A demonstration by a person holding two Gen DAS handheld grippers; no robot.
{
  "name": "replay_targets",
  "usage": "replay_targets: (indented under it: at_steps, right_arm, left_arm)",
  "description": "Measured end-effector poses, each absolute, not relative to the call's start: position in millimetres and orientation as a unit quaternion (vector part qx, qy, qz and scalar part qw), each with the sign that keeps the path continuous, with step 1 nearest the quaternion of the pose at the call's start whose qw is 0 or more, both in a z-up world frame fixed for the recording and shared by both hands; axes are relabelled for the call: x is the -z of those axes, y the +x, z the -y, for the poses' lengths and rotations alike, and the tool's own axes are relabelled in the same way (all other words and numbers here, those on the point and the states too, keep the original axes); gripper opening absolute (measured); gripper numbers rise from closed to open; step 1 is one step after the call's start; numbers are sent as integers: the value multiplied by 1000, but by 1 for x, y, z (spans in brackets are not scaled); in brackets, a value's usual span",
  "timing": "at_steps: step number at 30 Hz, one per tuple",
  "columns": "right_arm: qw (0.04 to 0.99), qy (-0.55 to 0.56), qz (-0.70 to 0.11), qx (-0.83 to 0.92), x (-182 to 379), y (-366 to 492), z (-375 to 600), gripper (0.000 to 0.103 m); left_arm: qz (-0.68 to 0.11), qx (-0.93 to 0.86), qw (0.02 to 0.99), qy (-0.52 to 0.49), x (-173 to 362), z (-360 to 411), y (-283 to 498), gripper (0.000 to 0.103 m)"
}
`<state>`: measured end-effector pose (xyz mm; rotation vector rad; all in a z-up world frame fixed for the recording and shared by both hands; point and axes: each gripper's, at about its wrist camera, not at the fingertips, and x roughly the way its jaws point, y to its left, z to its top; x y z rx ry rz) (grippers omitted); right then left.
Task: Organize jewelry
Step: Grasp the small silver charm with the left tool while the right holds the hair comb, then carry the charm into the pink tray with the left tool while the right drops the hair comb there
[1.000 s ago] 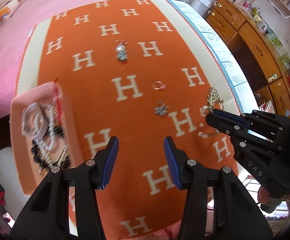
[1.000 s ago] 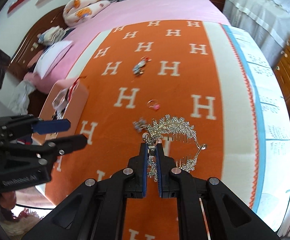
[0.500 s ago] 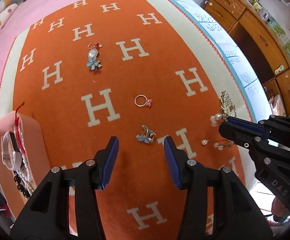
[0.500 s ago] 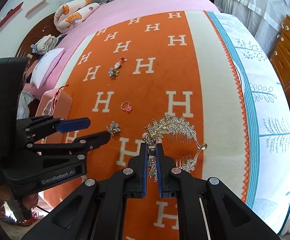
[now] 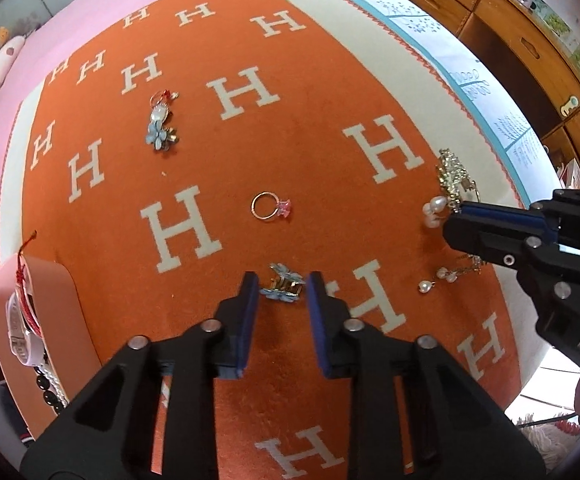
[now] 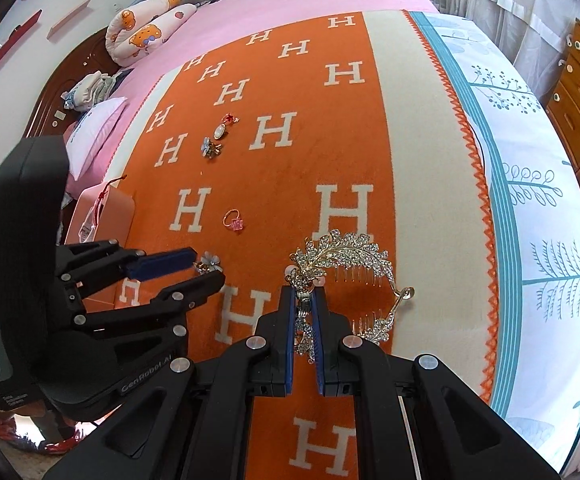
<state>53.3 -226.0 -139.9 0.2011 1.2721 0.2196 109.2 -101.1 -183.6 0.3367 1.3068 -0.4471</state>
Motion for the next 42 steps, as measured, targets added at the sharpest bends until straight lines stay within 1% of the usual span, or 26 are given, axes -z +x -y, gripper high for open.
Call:
replay_targets:
  at_steps: [6,11,20,25,31,36,42]
  right_arm:
    - [793,96,-593,-104,142,54,225,7]
    - [794,96,-591,-105,141,53,221,7]
    - [801,83,-579,-126,115,53,194,7]
    - [806,67,-567,-157,91,54,157,7]
    - [806,46,-547,-220,57,54,95,7]
    - [807,18,-526,-267,30,56,40,7]
    - [801,1,-513,-310,12,61,-14,7]
  left_arm:
    - [-597,210,766,110,182,85,113,20]
    - [-590,201,777,89,167,69,111,20]
    - [-553,184,811,56,104,25,93,20]
    - [-529,154,834,45,71,-17,79,20]
    - [-510,109,853,18,44,-72,66,20]
    - [-507,70,859,-10,40,-117,61,20]
    - [-530,42,846,-42,57,-154,52,20]
